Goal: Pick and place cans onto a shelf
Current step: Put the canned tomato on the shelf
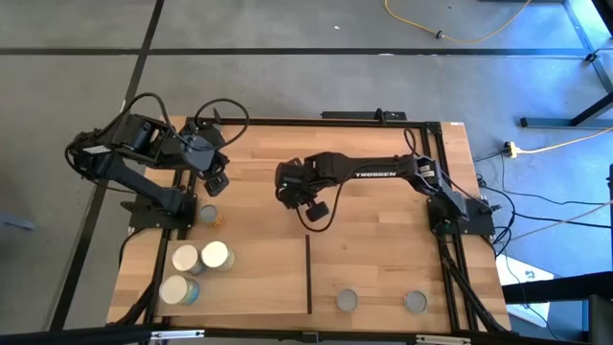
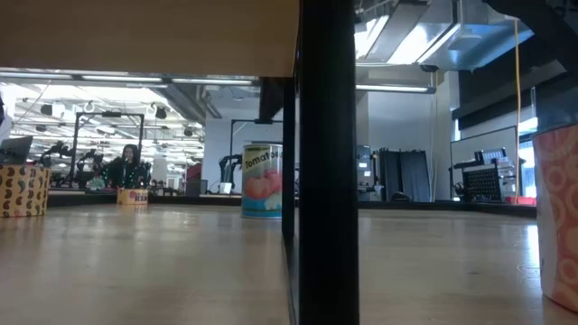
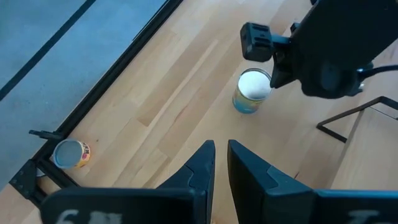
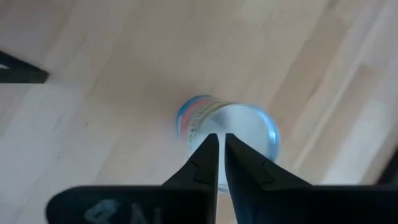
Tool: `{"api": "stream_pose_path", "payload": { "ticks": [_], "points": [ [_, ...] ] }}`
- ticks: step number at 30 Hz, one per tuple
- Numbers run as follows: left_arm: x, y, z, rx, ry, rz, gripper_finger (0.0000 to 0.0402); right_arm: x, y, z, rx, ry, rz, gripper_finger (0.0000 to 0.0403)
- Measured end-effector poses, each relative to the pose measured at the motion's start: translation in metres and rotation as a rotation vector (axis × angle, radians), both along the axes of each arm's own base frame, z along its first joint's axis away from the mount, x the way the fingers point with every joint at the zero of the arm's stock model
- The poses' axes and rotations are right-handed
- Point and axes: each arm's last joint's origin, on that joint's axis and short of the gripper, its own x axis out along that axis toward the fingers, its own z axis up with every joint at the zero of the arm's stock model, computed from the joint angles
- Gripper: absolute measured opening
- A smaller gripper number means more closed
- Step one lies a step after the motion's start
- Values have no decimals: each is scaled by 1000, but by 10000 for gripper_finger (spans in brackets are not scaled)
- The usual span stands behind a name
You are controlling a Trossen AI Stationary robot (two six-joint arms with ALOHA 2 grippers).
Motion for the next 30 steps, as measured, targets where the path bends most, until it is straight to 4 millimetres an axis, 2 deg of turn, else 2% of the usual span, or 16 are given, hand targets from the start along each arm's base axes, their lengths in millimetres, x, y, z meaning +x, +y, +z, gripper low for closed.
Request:
{"api": "stream_pose_path", "payload": {
  "ticks": [8, 12, 23, 30],
  "points": [
    [0, 0, 0, 9, 7, -13, 36, -4, -2, 43, -104, -62, -44, 30],
    [0, -2, -1, 20, 49, -126, 36, -13, 3, 69, -113, -84, -67, 30],
    [1, -5, -2, 104, 150, -465, 36, -59, 31, 129, -57, -206, -133, 30],
    [31, -10, -7, 174, 148, -570, 36, -103, 36, 165, -4, -249, -243, 30]
  ]
}}
